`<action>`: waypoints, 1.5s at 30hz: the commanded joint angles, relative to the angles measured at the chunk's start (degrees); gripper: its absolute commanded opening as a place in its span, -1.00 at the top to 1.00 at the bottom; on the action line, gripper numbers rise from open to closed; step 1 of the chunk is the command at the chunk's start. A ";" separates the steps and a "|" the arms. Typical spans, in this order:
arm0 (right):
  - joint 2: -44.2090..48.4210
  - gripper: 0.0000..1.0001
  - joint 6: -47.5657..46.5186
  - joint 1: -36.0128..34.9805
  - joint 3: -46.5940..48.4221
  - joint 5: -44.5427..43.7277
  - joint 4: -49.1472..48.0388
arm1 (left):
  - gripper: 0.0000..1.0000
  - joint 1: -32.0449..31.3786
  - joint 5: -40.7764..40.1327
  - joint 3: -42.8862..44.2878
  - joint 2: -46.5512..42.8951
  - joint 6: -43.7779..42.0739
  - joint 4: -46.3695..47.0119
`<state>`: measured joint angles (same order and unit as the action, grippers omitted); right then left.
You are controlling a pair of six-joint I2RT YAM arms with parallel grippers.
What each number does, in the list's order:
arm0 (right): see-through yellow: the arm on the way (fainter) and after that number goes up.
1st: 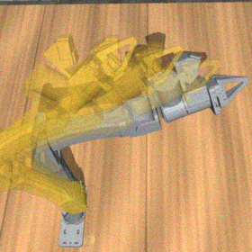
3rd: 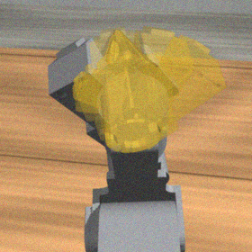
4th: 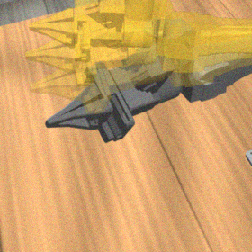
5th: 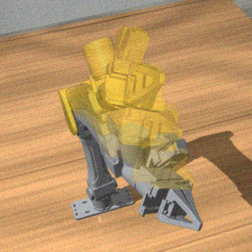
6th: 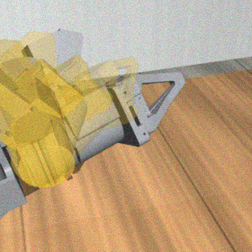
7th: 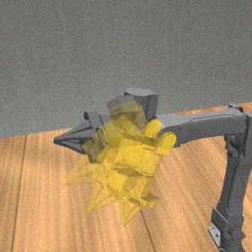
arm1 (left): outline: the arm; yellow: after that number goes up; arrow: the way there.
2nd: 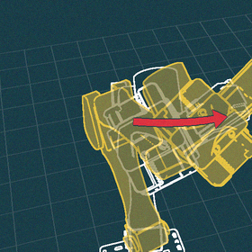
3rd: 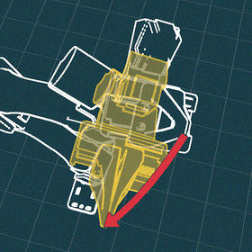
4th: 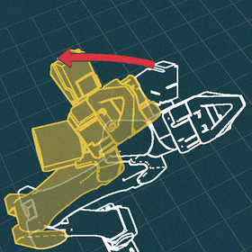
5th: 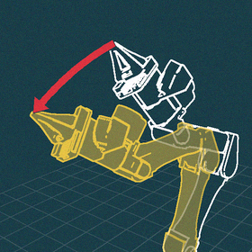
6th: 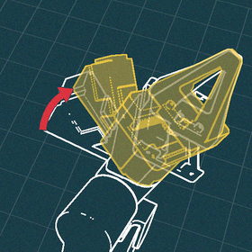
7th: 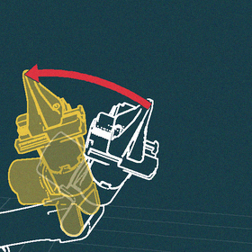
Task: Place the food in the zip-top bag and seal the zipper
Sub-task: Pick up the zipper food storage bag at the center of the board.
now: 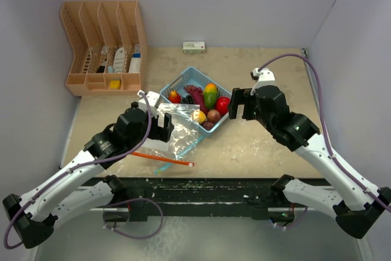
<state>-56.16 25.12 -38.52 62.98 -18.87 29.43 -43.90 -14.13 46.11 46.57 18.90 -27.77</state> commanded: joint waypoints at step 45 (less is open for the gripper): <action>-27.37 -0.58 -8.98 -48.41 -3.70 -22.53 -26.90 | -0.98 -0.13 -27.78 9.09 -26.62 11.65 -22.24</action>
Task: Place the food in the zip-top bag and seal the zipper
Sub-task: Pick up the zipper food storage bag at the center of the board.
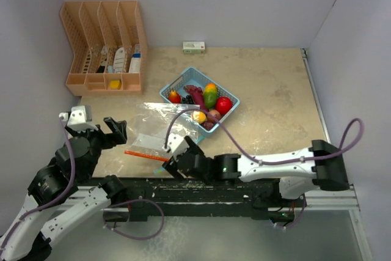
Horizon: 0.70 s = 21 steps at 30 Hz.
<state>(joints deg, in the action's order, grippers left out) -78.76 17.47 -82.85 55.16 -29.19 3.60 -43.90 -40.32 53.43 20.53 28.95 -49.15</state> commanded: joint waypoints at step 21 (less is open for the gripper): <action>-12.65 -0.30 -8.44 -6.15 3.03 -14.18 -10.67 | -0.98 -0.11 -0.74 2.45 -4.51 3.48 -4.23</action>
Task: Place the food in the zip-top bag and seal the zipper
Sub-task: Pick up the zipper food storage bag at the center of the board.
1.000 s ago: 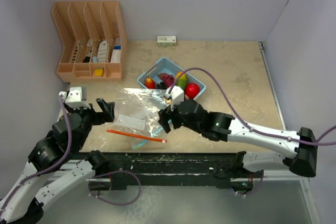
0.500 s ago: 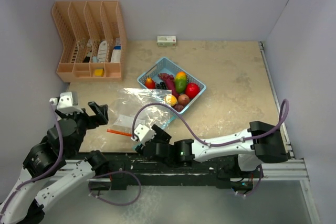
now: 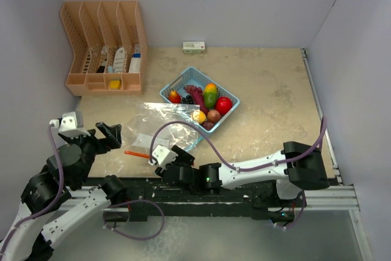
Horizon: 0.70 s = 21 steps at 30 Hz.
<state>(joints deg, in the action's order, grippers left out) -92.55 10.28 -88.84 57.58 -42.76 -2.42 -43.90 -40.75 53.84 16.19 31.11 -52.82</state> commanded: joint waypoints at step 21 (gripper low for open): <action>-4.55 -0.16 -2.54 -0.11 -2.14 -2.17 -9.06 | -0.98 -0.13 0.15 1.78 -0.89 2.15 -1.43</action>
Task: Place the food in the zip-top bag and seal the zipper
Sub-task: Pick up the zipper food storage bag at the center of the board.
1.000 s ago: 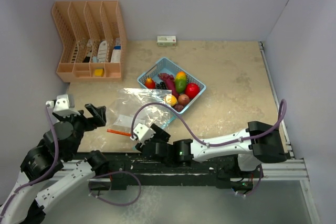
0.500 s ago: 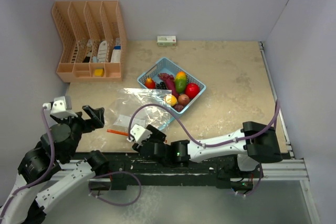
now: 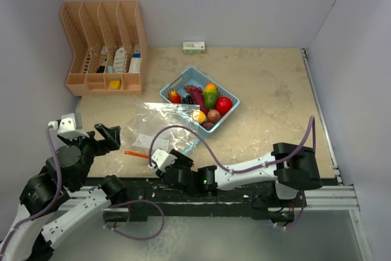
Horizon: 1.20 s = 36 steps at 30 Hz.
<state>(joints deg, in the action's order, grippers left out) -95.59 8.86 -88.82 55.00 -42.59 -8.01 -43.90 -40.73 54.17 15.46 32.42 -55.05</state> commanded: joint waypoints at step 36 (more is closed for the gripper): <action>20.30 1.00 12.96 15.42 -2.52 0.89 -4.39 | -0.98 -0.10 22.09 -4.80 1.85 -4.64 17.81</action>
<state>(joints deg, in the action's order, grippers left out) -77.23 19.31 -74.19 52.99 -43.29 -8.23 -43.90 -27.31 52.31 15.14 28.93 -46.35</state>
